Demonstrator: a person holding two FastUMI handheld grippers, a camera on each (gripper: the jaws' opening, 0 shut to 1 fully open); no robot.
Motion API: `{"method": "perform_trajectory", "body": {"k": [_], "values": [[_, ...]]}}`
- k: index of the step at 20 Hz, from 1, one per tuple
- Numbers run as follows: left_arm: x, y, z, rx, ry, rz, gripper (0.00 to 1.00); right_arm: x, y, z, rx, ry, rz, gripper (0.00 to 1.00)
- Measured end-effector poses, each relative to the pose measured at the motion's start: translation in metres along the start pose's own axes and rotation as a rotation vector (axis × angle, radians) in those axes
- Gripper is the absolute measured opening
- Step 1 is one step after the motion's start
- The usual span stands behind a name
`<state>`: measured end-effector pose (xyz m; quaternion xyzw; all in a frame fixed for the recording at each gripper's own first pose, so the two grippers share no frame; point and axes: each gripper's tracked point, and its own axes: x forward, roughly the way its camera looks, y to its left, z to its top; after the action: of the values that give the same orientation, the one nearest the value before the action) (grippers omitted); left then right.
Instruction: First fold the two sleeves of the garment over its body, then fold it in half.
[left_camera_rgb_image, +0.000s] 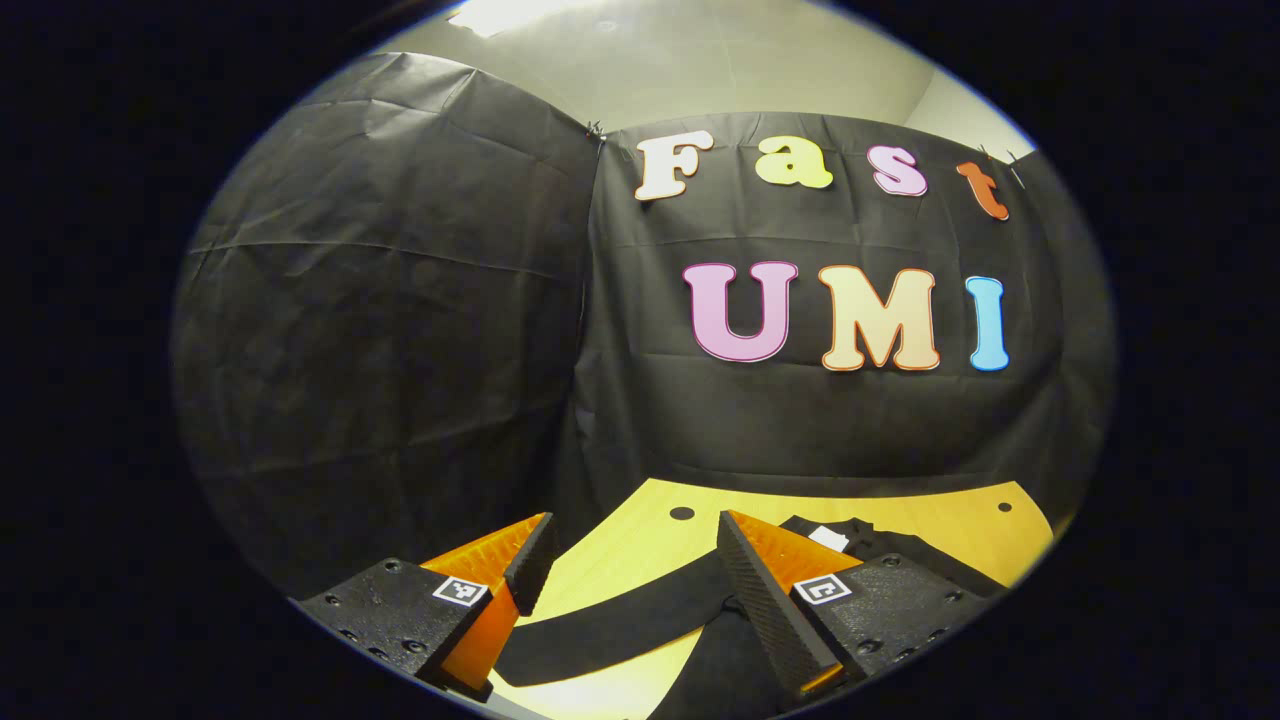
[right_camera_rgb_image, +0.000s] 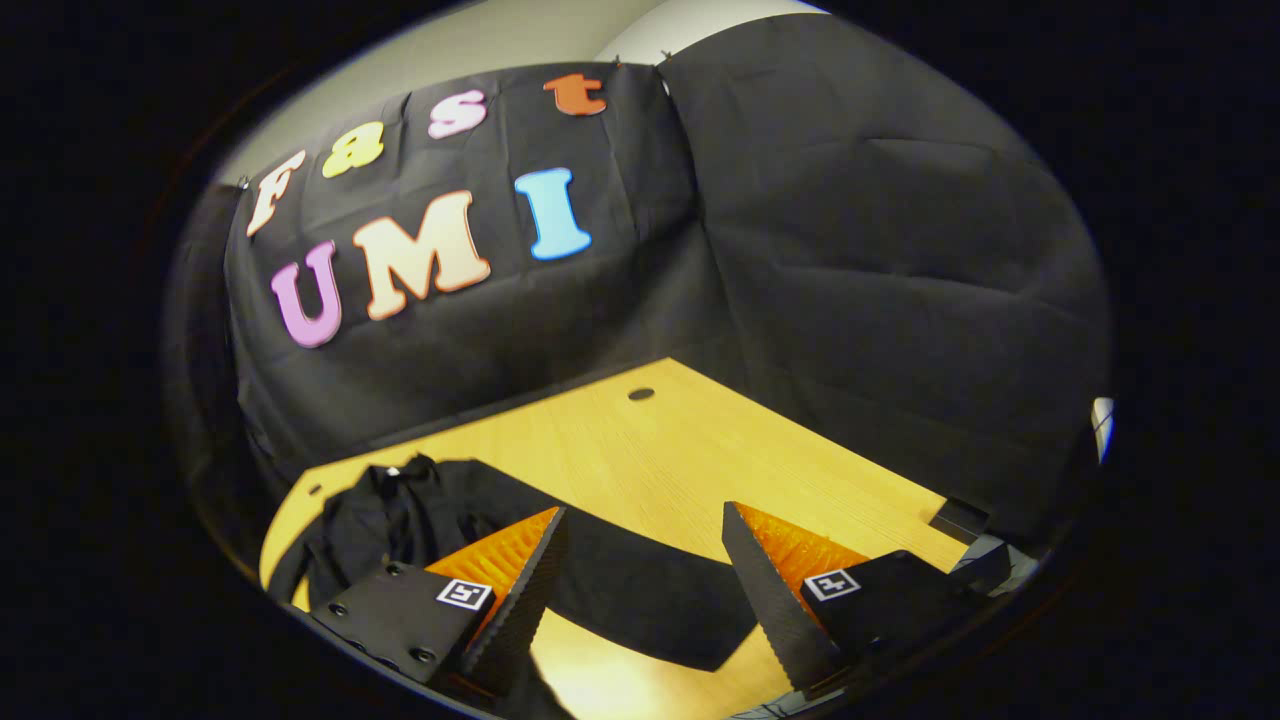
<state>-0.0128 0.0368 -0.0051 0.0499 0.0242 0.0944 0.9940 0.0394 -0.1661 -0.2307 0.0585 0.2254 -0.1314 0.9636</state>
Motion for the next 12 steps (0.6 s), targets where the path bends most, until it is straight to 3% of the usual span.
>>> {"method": "perform_trajectory", "body": {"k": [2,3,4,12], "values": [[0.001,-0.004,0.002,0.003,0.000,0.002,0.96,0.009,-0.006,-0.021,-0.030,0.063,-0.011,0.97],[0.002,-0.005,0.002,0.005,0.000,0.002,0.96,0.017,-0.010,-0.030,-0.030,0.084,-0.008,0.92],[0.002,-0.007,0.002,0.008,-0.001,0.002,0.96,0.021,-0.011,-0.036,-0.026,0.099,-0.004,0.98],[0.003,-0.017,-0.001,0.032,0.011,0.001,0.96,0.050,-0.031,-0.080,-0.058,0.225,-0.052,0.98]]}}
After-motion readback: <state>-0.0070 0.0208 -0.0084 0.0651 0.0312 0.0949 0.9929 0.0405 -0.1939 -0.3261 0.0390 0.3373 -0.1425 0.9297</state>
